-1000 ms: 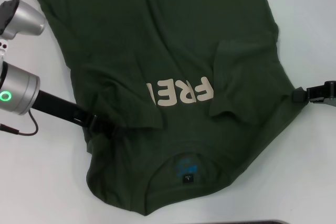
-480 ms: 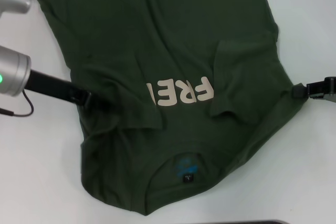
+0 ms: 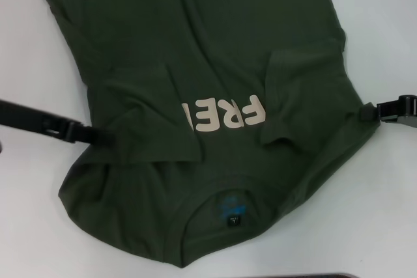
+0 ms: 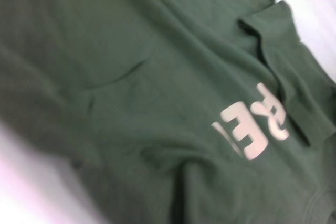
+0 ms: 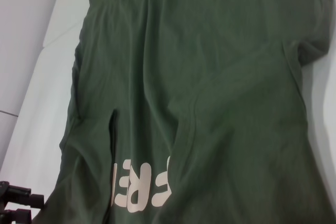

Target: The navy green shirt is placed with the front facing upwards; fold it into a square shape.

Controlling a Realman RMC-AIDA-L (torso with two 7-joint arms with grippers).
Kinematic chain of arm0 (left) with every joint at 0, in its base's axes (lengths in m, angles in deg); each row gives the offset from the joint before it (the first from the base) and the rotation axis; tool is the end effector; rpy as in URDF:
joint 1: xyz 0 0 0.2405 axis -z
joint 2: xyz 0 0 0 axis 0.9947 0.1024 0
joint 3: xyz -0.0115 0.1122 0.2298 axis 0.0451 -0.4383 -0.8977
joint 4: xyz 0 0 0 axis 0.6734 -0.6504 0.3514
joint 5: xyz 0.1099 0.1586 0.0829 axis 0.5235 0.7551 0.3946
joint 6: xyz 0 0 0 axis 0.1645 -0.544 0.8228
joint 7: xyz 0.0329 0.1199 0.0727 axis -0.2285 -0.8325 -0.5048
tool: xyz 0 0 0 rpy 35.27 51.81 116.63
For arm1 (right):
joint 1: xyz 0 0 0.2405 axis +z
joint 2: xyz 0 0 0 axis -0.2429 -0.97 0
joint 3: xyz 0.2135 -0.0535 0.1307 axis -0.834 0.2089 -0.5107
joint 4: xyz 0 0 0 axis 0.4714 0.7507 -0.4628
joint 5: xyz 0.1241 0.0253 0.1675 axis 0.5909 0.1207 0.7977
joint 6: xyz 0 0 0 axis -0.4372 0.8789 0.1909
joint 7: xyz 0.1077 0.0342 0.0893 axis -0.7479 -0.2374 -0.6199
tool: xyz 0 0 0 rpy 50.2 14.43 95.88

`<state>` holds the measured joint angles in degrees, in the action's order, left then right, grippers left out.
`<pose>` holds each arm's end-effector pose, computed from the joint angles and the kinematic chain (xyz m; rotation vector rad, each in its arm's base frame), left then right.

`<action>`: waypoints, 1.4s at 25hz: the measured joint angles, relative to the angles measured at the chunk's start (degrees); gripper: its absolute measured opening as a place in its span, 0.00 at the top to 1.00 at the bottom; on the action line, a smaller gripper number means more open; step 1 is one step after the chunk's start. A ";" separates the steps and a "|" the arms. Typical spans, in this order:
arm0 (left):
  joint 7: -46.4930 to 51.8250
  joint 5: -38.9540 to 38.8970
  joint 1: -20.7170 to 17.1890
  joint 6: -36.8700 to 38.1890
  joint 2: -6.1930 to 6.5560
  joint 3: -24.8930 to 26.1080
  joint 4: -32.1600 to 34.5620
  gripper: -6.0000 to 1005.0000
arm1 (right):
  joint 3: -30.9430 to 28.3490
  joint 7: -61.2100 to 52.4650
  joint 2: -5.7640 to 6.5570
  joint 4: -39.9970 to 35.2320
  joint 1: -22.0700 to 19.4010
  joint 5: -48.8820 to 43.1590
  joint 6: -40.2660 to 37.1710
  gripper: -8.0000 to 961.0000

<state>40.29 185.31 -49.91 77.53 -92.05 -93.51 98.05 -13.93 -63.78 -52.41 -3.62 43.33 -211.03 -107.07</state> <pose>-0.2810 0.3249 0.0186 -2.6527 -1.4988 -0.0078 0.3500 0.2966 0.0457 -2.2372 1.8733 0.4740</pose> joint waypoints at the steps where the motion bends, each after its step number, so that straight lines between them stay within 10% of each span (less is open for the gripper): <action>1: 0.06 -0.02 -0.52 0.05 0.34 0.30 0.00 0.57 | 0.07 0.02 -0.02 0.31 0.00 0.00 0.27 0.96; 12: 0.40 2.02 -3.13 3.40 2.99 2.79 -0.14 0.57 | 0.28 0.42 -0.09 0.87 -0.01 -0.01 1.31 0.96; 35: 0.06 6.93 -3.86 5.71 2.63 2.37 -4.21 0.54 | 0.35 0.79 -0.09 0.94 -0.01 -0.01 0.91 0.96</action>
<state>40.35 192.24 -53.77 83.24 -89.42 -91.14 93.84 -13.58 -62.99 -52.50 -2.68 43.32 -211.04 -106.16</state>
